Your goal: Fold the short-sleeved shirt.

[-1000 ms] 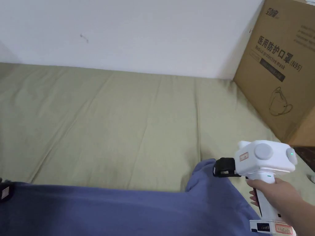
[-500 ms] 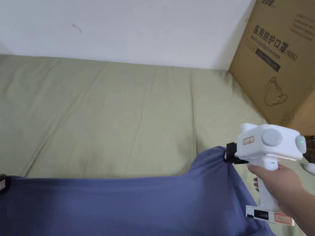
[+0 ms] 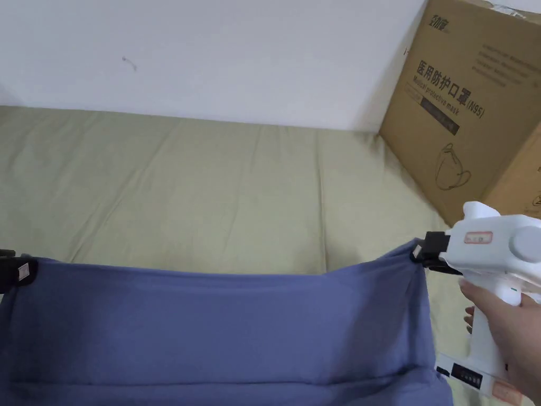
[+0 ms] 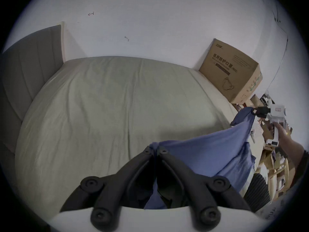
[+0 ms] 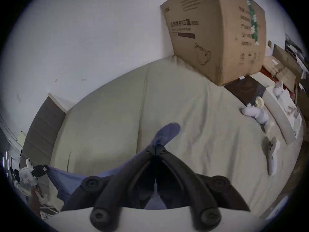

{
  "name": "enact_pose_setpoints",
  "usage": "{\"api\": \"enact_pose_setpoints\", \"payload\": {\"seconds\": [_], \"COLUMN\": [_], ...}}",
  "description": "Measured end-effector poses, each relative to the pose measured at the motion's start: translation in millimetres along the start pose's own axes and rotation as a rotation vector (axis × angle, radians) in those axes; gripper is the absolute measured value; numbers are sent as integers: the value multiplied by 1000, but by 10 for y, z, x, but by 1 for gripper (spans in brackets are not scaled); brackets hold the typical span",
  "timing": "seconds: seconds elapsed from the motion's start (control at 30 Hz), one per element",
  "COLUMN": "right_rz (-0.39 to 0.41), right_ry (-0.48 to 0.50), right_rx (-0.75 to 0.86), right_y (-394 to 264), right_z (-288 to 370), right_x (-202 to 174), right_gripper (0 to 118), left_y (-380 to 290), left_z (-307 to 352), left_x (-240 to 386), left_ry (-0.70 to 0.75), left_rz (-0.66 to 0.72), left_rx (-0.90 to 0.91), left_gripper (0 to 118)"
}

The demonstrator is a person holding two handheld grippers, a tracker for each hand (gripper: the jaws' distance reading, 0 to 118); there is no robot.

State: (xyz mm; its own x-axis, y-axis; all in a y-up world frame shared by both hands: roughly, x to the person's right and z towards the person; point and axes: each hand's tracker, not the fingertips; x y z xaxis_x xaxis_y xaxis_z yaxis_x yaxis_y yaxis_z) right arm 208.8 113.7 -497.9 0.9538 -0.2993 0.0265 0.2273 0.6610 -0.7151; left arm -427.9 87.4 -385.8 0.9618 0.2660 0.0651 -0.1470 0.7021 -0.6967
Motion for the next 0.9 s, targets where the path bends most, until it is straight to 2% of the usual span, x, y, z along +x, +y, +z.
{"api": "enact_pose_setpoints", "payload": {"seconds": [0.07,0.27,0.43,0.57,0.63,0.7,0.73,0.77,0.8,0.83,0.87,0.9], "right_rz": [-31,-12,-140,-176,-163,-96,-68,-38,-8,25,50,66], "right_ry": [4,-4,-26,-50,-59,-87,-94,-99,-123,-145,-140,-127], "right_rx": [2,-37,-154,-194,-218,-244,-250,-251,-249,-244,-228,-210], "right_y": [-239,-1068,-1675,-1870,-1890,-1880,-1874,-1874,-1860,-1841,-1811,-1790], "right_z": [229,829,1003,906,821,754,733,714,712,721,742,799], "right_x": [64,381,759,876,869,816,790,792,767,742,724,697], "right_gripper": [0,0,0,0,0,1,8,23,56,82,99,104], "left_y": [-37,-336,-828,-1283,-1446,-1544,-1565,-1584,-1561,-1531,-1500,-1457], "left_z": [24,239,583,636,604,595,585,599,651,707,763,848], "left_x": [-60,-150,-186,-200,-156,-133,-157,-161,-164,-171,-186,-189], "left_ry": [-35,-124,-181,-178,-165,-152,-150,-146,-127,-100,-77,-61], "left_rz": [13,-72,-83,-74,-85,-90,-84,-77,-66,-61,-52,-42], "left_rx": [-1,-30,-69,-157,-212,-216,-216,-214,-199,-185,-173,-162], "left_gripper": [1,1,1,1,2,4,10,25,62,92,112,117]}}
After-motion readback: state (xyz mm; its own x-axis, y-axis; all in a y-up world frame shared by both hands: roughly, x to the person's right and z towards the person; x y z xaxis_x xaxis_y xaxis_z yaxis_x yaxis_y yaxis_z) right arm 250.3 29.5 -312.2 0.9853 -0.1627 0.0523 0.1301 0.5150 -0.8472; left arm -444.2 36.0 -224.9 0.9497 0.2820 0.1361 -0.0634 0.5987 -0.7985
